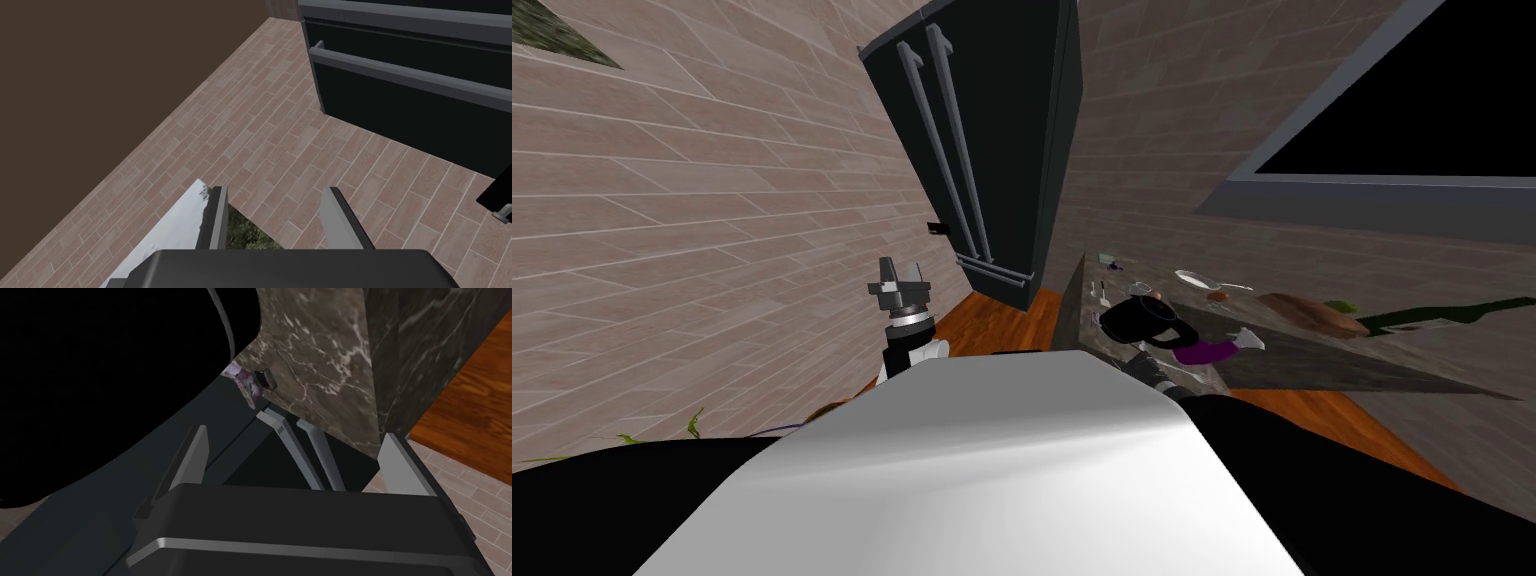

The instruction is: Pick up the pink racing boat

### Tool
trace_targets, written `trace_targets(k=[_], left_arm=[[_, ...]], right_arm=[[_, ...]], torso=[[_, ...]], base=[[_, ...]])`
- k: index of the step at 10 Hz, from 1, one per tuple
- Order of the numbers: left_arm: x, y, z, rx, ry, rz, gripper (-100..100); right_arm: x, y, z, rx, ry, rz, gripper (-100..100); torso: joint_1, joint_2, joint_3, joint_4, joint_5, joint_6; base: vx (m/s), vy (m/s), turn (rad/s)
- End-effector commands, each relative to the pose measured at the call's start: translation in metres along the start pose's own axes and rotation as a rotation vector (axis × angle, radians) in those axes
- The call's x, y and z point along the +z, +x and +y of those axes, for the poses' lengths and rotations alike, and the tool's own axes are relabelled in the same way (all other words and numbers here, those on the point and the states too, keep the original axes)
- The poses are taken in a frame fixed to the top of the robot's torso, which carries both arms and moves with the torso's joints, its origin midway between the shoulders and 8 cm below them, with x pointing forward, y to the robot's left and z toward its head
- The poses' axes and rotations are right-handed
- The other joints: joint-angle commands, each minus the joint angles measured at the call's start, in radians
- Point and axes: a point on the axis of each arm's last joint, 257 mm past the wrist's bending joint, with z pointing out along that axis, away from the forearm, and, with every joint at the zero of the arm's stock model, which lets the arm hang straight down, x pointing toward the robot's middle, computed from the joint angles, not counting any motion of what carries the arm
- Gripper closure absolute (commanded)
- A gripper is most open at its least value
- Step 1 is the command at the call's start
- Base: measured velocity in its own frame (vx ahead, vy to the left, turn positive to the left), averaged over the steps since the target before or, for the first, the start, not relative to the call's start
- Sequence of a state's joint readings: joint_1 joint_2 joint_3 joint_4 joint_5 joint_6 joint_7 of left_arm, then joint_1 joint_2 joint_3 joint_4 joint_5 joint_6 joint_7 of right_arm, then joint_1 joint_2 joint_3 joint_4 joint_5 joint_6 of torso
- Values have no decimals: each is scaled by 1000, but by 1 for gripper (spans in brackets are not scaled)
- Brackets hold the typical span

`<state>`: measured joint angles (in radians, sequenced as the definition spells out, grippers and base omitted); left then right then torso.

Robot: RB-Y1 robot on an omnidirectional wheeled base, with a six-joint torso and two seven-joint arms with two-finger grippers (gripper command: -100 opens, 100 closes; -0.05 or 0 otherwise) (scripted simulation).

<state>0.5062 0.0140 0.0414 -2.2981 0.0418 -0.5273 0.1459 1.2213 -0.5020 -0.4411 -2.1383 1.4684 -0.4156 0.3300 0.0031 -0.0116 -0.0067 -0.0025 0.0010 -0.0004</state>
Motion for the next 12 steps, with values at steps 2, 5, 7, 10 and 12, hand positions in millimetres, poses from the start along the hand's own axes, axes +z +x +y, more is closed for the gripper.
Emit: trace_targets(k=[2,5,7,10,12], left_arm=[[0,0,0,0,0,0,0],[0,0,0,0,0,0,0],[0,0,0,0,0,0,0],[0,0,0,0,0,0,0],[0,0,0,0,0,0,0]], right_arm=[[-17,30,7,-101,-51,85,-100],[-33,56,12,-192,-102,154,-100],[-45,72,15,-256,-142,200,-100],[-50,76,26,-210,-142,197,-100],[-50,75,30,-256,-159,190,-100]], torso=[[2,-2,-1,-1,0,0],[3,-1,-1,-1,1,0],[-1,-2,-1,-1,0,0],[-2,10,5,2,-1,1],[-4,7,4,1,-1,1]], base=[[221,80,118],[213,67,105],[214,-5,110],[65,-20,-69],[95,-43,-43]])
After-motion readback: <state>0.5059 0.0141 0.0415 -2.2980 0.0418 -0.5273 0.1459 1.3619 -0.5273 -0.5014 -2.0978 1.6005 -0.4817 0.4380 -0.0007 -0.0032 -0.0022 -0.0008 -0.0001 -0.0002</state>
